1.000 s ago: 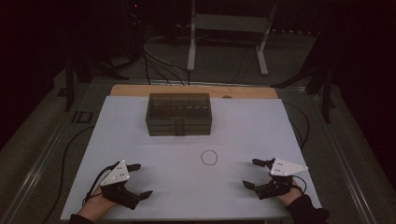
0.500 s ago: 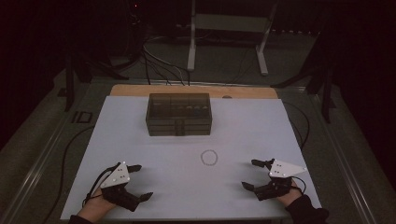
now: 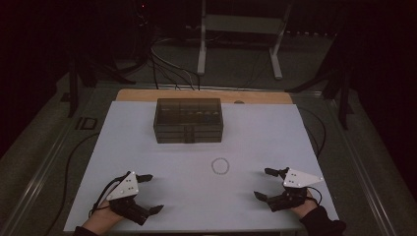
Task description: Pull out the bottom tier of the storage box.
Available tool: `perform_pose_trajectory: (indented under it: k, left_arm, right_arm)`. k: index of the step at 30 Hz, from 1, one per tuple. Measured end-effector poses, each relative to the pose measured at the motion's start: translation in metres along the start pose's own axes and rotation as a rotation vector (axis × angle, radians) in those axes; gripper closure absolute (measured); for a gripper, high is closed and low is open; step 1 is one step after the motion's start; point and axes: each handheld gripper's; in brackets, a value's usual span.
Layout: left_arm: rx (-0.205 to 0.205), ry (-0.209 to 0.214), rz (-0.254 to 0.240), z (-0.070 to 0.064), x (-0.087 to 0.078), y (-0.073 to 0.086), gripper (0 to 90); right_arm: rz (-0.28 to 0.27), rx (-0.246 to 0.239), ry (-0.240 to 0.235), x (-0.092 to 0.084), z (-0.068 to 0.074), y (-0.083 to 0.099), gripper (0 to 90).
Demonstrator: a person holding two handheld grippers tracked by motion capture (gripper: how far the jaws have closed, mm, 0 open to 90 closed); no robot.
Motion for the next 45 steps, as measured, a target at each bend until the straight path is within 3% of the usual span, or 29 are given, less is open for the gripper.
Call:
perform_pose_trajectory:
  k: [13, 30, 45]
  left_arm:
    - [0.033, 0.037, 0.029, -0.008, -0.002, -0.023, 0.0]
    - [0.095, 0.033, 0.053, -0.004, -0.003, -0.047, 0.0]
    - [0.155, 0.023, 0.065, 0.004, 0.007, -0.067, 0.0]
  right_arm:
    - [-0.012, 0.013, 0.02, -0.002, -0.001, -0.001, 10.6]
    - [-0.005, 0.003, 0.02, -0.001, 0.001, -0.001, 10.6]
    - [-0.007, 0.002, 0.024, -0.001, 0.001, -0.001, 10.6]
Point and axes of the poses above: each handheld gripper's, and its own axes: x roughly forward along the jaws, y roughly out of its underside, z roughly to its left, and after that the axes turned 2 degrees about -z, right-handed
